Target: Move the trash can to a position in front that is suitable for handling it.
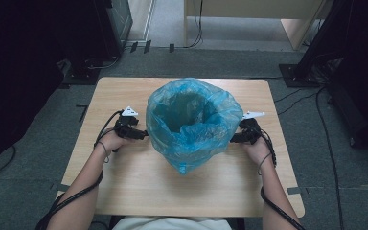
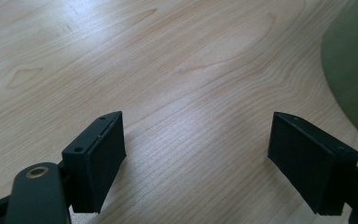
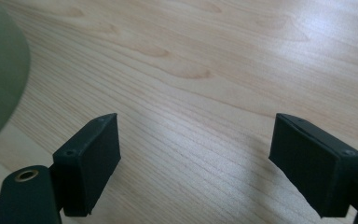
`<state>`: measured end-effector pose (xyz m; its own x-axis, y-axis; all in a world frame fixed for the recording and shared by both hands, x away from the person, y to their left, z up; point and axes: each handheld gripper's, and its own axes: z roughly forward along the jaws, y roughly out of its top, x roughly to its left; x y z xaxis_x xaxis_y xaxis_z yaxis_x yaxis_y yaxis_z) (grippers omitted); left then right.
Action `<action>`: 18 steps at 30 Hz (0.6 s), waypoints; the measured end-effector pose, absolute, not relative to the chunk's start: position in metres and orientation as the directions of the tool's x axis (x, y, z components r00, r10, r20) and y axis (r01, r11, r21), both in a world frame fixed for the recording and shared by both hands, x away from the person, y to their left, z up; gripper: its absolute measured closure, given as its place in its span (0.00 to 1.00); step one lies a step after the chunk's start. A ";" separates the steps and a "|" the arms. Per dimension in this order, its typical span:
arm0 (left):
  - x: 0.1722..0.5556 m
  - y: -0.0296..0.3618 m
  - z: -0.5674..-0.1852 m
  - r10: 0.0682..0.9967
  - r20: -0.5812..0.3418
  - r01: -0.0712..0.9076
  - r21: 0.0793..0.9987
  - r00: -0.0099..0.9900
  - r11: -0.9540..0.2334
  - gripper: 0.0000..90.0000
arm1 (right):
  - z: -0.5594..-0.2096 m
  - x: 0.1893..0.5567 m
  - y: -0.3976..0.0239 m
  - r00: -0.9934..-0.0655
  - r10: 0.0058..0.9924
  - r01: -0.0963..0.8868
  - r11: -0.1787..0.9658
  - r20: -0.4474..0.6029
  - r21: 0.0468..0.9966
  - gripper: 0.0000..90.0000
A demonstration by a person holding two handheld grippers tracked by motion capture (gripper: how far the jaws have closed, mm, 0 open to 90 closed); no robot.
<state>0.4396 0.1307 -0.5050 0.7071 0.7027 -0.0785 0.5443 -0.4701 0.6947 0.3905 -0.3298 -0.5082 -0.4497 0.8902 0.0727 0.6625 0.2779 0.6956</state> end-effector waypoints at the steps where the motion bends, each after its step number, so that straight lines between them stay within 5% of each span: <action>1: 0.439 0.130 -0.503 0.698 -0.080 0.543 0.693 0.712 -0.474 0.21 | -0.506 0.390 -0.330 -0.456 0.887 0.654 0.279 0.072 0.703 0.18; 18: 0.425 0.125 -0.481 0.644 -0.084 0.492 0.721 0.760 -0.487 0.28 | -0.482 0.371 -0.324 -0.499 0.860 0.613 0.259 0.111 0.746 0.30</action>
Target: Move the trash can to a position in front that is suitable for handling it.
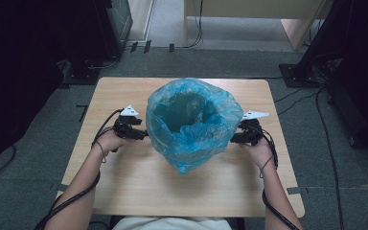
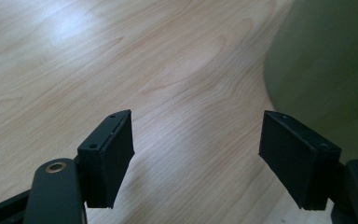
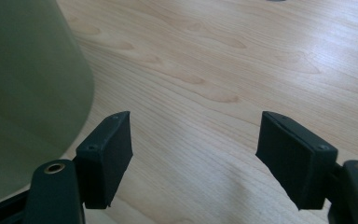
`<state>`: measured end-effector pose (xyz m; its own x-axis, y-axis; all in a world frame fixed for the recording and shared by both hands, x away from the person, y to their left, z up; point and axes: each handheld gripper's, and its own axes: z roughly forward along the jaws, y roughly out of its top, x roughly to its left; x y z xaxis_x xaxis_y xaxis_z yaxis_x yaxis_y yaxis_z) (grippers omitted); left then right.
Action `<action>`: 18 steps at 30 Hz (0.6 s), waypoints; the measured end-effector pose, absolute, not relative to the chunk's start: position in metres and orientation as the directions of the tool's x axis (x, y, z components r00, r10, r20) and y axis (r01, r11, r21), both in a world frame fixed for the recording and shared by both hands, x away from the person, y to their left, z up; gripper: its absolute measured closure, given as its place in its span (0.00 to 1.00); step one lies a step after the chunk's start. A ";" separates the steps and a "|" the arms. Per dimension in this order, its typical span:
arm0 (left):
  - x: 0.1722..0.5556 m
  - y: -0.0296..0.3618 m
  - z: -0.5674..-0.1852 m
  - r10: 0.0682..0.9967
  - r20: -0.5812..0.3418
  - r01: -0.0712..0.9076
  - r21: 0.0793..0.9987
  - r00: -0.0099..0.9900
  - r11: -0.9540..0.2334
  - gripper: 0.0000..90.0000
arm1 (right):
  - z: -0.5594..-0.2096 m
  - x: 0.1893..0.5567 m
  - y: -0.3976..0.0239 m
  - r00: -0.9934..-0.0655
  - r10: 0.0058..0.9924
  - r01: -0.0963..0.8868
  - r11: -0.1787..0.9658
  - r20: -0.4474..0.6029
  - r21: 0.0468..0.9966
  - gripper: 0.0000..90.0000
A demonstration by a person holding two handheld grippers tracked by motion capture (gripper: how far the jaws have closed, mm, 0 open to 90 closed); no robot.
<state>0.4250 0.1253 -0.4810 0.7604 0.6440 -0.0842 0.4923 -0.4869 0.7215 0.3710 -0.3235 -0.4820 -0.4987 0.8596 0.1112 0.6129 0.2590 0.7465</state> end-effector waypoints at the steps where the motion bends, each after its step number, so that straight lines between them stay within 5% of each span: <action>1: 0.424 0.125 -0.480 0.647 -0.074 0.486 0.726 0.759 -0.487 0.28 | -0.481 0.370 -0.323 -0.501 0.857 0.612 0.254 0.119 0.749 0.31; 18: 0.410 0.113 -0.457 0.604 -0.164 0.494 0.753 0.780 -0.434 0.44 | -0.467 0.361 -0.304 -0.536 0.829 0.569 0.216 0.159 0.793 0.32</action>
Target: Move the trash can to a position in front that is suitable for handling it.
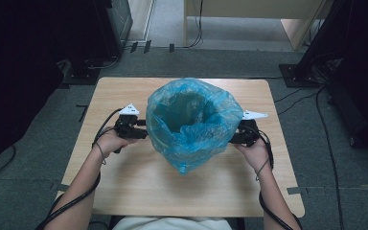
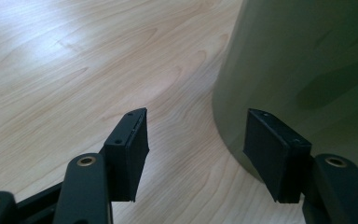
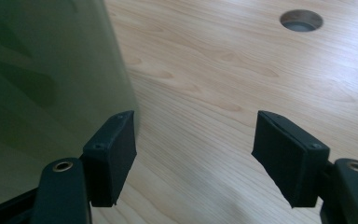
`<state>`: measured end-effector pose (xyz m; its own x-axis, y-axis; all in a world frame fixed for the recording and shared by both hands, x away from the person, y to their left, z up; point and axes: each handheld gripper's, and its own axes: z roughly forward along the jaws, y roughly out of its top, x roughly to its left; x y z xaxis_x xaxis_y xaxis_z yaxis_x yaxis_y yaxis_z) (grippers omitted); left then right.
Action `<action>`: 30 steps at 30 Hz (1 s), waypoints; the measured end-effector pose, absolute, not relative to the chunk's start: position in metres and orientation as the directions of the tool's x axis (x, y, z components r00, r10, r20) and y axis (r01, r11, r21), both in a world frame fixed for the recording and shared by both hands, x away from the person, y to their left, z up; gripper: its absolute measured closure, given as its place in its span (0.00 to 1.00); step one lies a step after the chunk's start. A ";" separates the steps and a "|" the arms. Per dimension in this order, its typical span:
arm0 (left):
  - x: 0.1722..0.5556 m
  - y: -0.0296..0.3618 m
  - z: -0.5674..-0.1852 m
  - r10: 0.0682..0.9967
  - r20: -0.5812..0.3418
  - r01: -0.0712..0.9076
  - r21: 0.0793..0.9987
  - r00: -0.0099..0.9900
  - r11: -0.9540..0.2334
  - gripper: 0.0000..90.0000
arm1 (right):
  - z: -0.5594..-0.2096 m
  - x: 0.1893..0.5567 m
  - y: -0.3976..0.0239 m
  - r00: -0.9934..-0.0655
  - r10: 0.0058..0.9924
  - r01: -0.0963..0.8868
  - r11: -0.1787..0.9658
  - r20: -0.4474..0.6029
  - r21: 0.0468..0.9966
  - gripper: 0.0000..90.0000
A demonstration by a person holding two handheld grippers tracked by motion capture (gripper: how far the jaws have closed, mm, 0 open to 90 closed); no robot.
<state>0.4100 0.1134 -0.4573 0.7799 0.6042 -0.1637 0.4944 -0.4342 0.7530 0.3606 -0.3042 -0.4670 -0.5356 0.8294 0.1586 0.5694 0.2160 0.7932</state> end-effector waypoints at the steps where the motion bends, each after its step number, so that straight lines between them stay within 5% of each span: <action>1: 0.410 0.113 -0.457 0.600 -0.167 0.493 0.754 0.783 -0.433 0.45 | -0.466 0.360 -0.302 -0.538 0.828 0.568 0.217 0.159 0.794 0.31; 9: 0.406 0.112 -0.454 0.589 -0.169 0.489 0.753 0.791 -0.441 0.42 | -0.460 0.356 -0.282 -0.569 0.815 0.538 0.272 0.105 0.798 0.33; 30: 0.407 0.137 -0.452 0.621 -0.205 0.537 0.736 0.756 -0.411 0.39 | -0.464 0.362 -0.253 -0.551 0.817 0.574 0.223 0.169 0.788 0.33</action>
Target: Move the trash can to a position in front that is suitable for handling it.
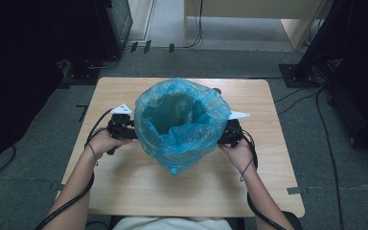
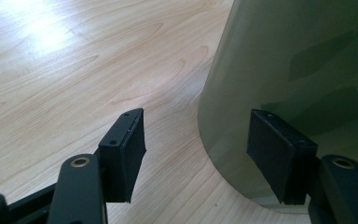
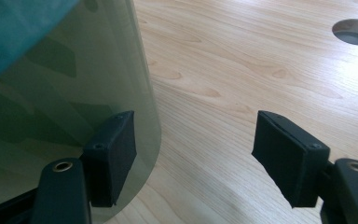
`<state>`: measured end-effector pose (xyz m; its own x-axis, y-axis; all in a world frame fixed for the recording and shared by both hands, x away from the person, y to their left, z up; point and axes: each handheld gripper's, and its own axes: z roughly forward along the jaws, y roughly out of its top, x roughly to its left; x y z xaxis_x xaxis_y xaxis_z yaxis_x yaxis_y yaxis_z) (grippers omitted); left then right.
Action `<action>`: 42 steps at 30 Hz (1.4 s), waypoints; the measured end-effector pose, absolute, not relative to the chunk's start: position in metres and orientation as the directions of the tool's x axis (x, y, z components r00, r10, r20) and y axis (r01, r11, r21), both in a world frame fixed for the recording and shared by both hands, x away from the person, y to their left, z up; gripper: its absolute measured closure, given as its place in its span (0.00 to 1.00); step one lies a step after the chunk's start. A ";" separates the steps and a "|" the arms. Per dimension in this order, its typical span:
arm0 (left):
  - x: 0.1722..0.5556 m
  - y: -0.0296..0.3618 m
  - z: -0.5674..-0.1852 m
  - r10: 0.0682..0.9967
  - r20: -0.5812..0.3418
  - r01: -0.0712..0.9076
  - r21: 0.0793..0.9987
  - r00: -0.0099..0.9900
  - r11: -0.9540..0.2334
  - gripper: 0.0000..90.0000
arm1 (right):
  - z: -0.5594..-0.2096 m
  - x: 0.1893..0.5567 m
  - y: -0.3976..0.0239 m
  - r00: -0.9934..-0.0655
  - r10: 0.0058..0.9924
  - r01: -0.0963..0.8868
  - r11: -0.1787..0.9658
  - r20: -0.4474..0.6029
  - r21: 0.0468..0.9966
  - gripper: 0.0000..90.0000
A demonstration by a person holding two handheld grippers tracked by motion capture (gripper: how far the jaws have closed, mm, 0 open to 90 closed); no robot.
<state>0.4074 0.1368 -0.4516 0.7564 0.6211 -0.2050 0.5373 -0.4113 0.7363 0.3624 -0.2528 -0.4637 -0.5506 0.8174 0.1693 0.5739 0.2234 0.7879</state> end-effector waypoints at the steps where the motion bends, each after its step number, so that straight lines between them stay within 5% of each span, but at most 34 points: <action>1: 0.407 0.138 -0.452 0.618 -0.206 0.535 0.739 0.759 -0.409 0.38 | -0.464 0.363 -0.252 -0.554 0.816 0.572 0.228 0.166 0.788 0.33; 23: 0.409 0.154 -0.447 0.609 -0.149 0.463 0.791 0.779 -0.399 0.35 | -0.455 0.364 -0.287 -0.589 0.786 0.564 0.233 0.189 0.792 0.34; 29: 0.412 0.157 -0.446 0.628 -0.225 0.543 0.751 0.745 -0.376 0.33 | -0.451 0.363 -0.291 -0.609 0.774 0.557 0.261 0.174 0.788 0.37; 37: 0.411 0.160 -0.438 0.624 -0.195 0.510 0.774 0.757 -0.376 0.30 | -0.442 0.362 -0.303 -0.615 0.760 0.573 0.247 0.211 0.781 0.38; 42: 0.410 0.162 -0.432 0.609 -0.207 0.506 0.778 0.766 -0.371 0.39 | -0.433 0.359 -0.309 -0.611 0.766 0.561 0.242 0.199 0.792 0.36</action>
